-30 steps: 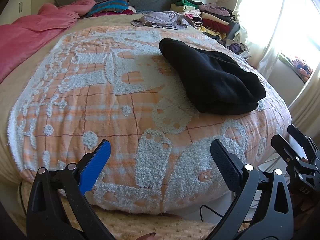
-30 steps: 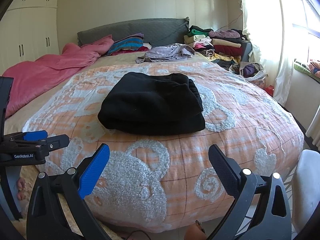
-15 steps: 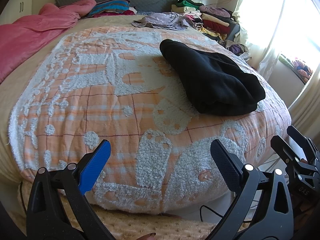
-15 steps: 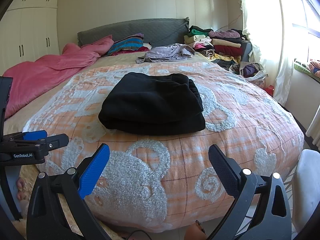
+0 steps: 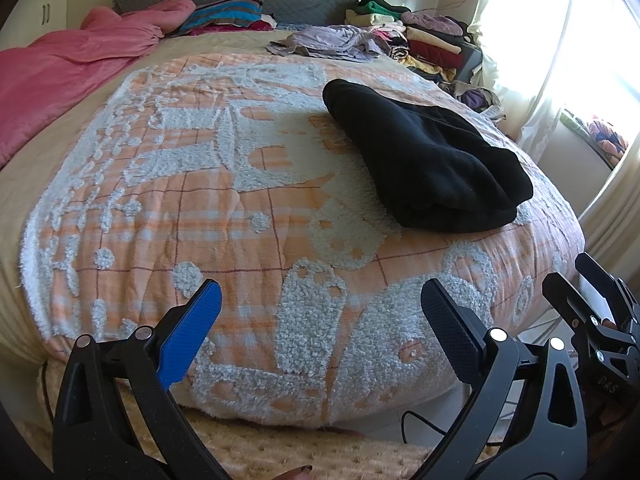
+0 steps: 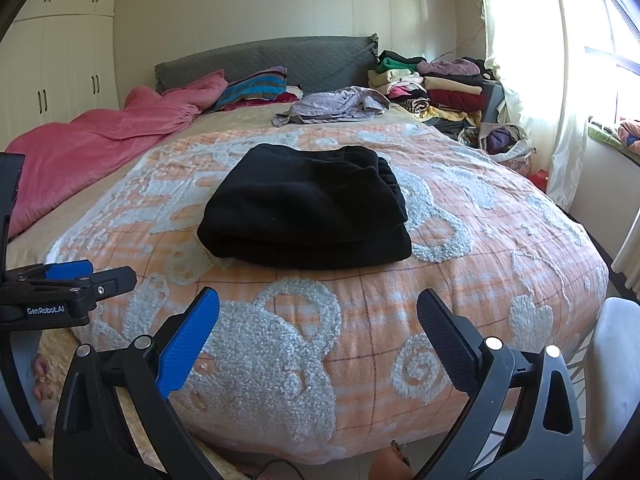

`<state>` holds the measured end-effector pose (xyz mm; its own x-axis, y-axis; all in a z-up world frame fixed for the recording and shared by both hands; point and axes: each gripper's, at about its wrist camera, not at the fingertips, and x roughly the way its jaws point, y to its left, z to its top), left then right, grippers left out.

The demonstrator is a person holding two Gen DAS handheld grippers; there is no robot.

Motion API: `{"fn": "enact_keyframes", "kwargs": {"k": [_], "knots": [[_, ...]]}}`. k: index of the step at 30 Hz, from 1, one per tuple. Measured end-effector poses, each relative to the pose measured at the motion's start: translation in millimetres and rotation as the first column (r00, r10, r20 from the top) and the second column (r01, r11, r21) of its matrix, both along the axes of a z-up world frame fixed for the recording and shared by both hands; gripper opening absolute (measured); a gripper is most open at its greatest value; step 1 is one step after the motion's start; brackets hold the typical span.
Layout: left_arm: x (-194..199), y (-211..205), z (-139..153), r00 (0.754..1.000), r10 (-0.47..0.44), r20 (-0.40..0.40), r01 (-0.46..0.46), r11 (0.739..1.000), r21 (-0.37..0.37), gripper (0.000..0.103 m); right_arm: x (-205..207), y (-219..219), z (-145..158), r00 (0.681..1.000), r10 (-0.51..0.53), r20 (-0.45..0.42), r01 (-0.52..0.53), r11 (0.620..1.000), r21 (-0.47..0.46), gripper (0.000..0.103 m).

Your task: Fold small clothes

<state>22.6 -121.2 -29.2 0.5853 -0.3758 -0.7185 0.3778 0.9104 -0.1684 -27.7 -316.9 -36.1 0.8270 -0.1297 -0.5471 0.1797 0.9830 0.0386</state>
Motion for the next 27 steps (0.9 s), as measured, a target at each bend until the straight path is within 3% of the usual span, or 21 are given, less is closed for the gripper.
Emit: {"fn": "enact_keyframes", "kwargs": {"k": [12,20,24,27], "knots": [[1.0,0.3,-1.0,1.000,0.012,-0.002,-0.012,1.000,0.016,0.093,2.6,-3.4,0.2,1.000,-0.007,-0.006,0.007,1.000,0.001,0.098],[11.8,8.8,-8.9,0.996,0.081,-0.028,-0.079,0.995,0.066,0.093,5.9,-21.8,-4.9,0.999,-0.046,-0.012,0.046,0.999,0.020,0.098],[31.8,44.1,-8.8,0.987,0.150,-0.059,-0.147,0.988,0.048,0.093,16.1,-58.1,-6.5,0.994,-0.105,-0.013,0.105,0.993,0.051,0.098],[65.8,111.7,-2.3,0.960,0.277,-0.042,-0.275,0.960,0.056,0.093,35.8,-104.6,-6.6,0.978,-0.206,0.014,0.206,0.978,-0.006,0.098]]}}
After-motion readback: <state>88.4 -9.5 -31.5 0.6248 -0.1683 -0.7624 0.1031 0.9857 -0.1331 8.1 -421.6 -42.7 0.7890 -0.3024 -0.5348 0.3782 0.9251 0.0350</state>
